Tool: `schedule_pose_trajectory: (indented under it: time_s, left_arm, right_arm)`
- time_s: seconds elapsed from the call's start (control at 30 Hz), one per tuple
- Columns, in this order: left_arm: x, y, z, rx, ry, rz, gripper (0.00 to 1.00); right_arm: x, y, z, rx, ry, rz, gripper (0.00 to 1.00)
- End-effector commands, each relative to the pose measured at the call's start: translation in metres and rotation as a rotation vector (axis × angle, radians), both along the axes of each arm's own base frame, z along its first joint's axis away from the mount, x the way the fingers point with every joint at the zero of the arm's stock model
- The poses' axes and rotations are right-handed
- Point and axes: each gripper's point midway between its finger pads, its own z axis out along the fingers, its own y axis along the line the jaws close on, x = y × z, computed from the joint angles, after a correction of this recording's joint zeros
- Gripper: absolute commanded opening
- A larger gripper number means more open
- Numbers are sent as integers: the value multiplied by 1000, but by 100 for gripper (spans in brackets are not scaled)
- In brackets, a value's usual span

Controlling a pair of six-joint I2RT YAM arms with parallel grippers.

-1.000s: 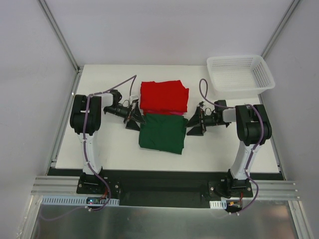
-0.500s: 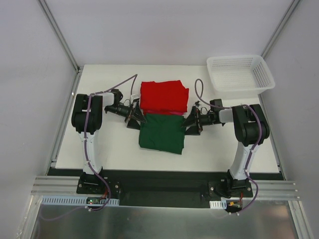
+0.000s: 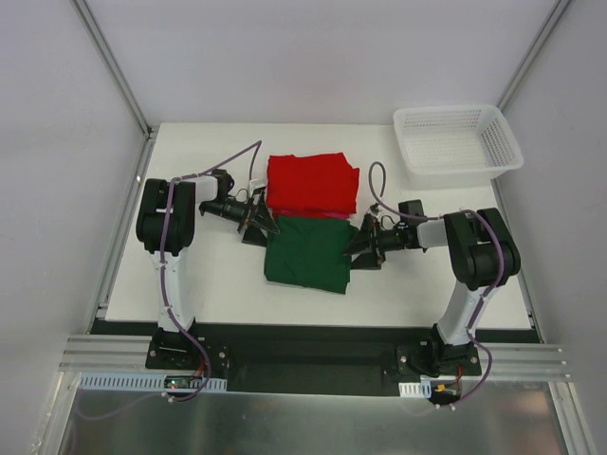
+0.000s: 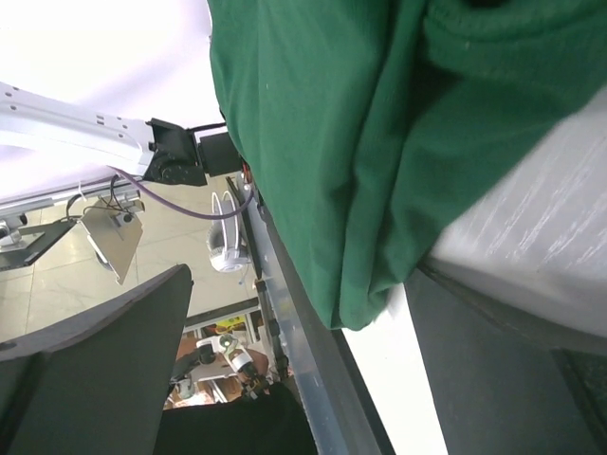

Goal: Fold and stack the t-shirts

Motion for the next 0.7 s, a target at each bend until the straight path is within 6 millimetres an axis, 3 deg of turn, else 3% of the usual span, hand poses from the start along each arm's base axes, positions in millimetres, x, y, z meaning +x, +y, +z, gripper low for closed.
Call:
schedule_pose_trajectory:
  time_s: [0.0, 0.07, 0.13, 0.33, 0.43, 0.53, 0.67]
  left_arm:
    - [-3, -6, 14, -73, -3, -6, 99]
    - [-5, -6, 20, -90, -4, -4, 99]
    - [-8, -6, 25, -105, 0, 0, 100]
    - [-23, -6, 43, -149, -13, 1, 99]
    - [-27, -5, 42, -132, -36, -5, 99]
    - [-28, -5, 43, -121, -60, -10, 99]
    - [-26, -4, 47, -111, -93, -14, 99]
  right_arm:
    - [-7, -10, -32, -115, 38, -67, 100]
    - [-5, -7, -31, -67, 33, -88, 100]
    - [-15, -5, -33, -41, 108, -101, 100]
    - [-10, -4, -26, 81, 109, -88, 100]
    - [6, -6, -30, 112, 91, -170, 100]
    - [32, -4, -13, 149, -25, -232, 100]
    - [23, -7, -19, 105, 1, -219, 100]
